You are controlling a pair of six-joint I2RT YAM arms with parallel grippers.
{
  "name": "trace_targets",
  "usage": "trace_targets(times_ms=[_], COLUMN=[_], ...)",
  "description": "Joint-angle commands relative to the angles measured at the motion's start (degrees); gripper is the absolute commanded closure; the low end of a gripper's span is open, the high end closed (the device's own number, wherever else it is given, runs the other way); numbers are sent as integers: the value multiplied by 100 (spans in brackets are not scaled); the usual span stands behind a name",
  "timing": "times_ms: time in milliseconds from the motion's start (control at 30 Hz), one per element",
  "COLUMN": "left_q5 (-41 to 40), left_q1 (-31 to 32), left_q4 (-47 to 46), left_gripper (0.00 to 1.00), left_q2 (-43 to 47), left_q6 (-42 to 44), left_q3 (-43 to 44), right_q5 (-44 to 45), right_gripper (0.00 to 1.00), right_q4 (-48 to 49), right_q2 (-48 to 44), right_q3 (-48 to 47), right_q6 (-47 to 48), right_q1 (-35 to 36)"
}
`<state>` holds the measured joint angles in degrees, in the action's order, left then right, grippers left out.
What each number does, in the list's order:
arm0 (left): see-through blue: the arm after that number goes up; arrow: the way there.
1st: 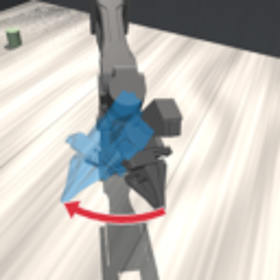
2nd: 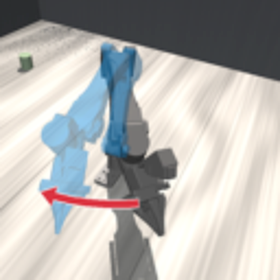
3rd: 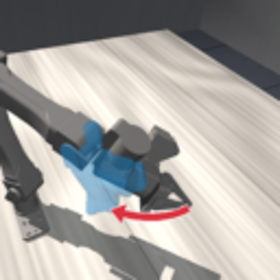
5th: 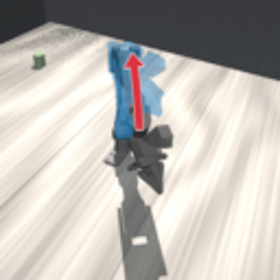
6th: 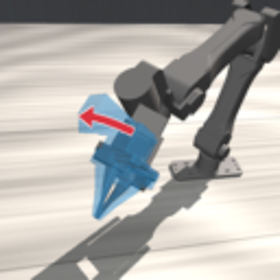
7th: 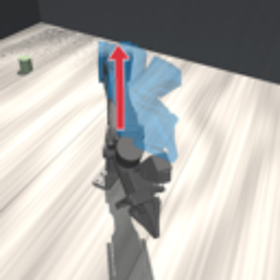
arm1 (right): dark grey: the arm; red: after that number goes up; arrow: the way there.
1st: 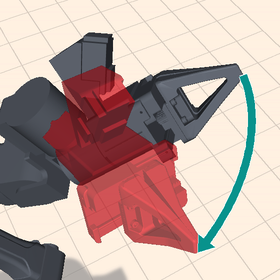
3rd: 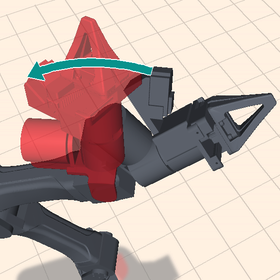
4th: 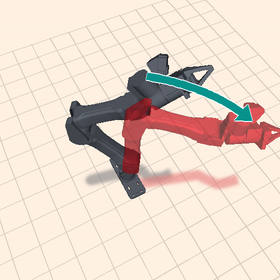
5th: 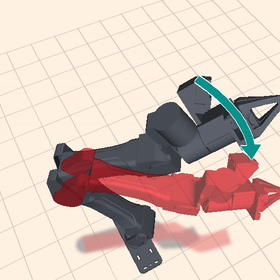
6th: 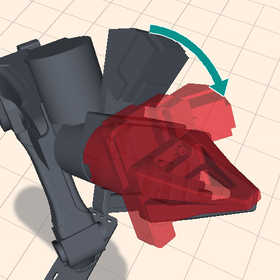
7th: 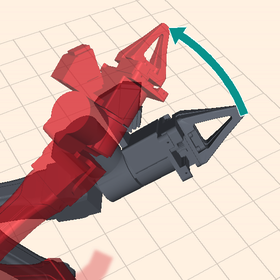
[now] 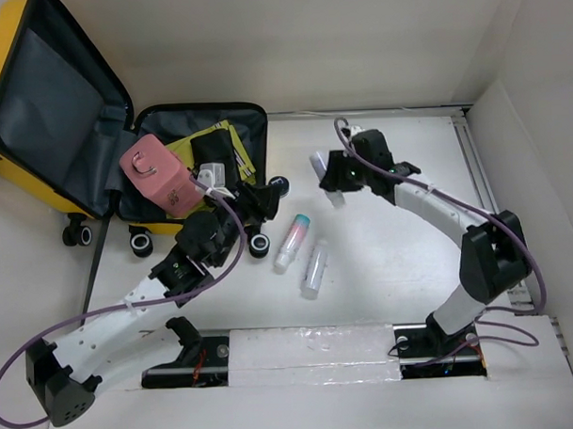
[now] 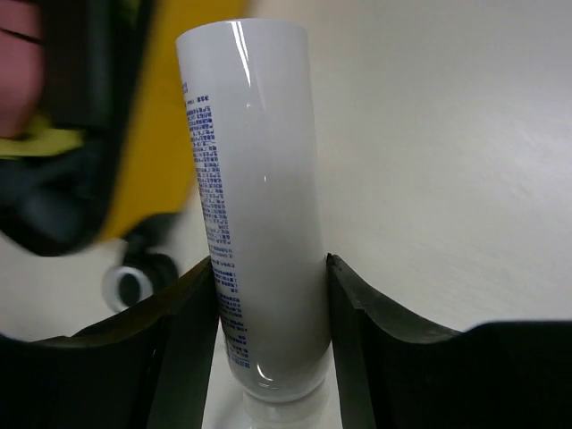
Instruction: Pack the luggage
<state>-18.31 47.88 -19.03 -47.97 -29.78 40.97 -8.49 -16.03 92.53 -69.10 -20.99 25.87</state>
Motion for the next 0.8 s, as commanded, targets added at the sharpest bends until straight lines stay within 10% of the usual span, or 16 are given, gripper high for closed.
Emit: trace_targets(times_ms=[0, 200, 367, 767], left_q5=[-94, -287, -419, -253], left_q1=[-24, -24, -24, -77], left_q4=[-330, -75, 206, 22], left_gripper=[49, 49, 49, 49], left_q2=[296, 621, 674, 526], left_q6=[104, 51, -1, -1], left_q3=[280, 280, 280, 148], right_q5=[-943, -1629, -1902, 249], right_gripper=[77, 69, 23, 29], right_q4=[1065, 2095, 2313, 1869], right_q2=[315, 2002, 3333, -109], right_q3=[-954, -3220, -4586, 891], right_q6=[-360, -1450, -2356, -1039], right_q1=[497, 1104, 1122, 814])
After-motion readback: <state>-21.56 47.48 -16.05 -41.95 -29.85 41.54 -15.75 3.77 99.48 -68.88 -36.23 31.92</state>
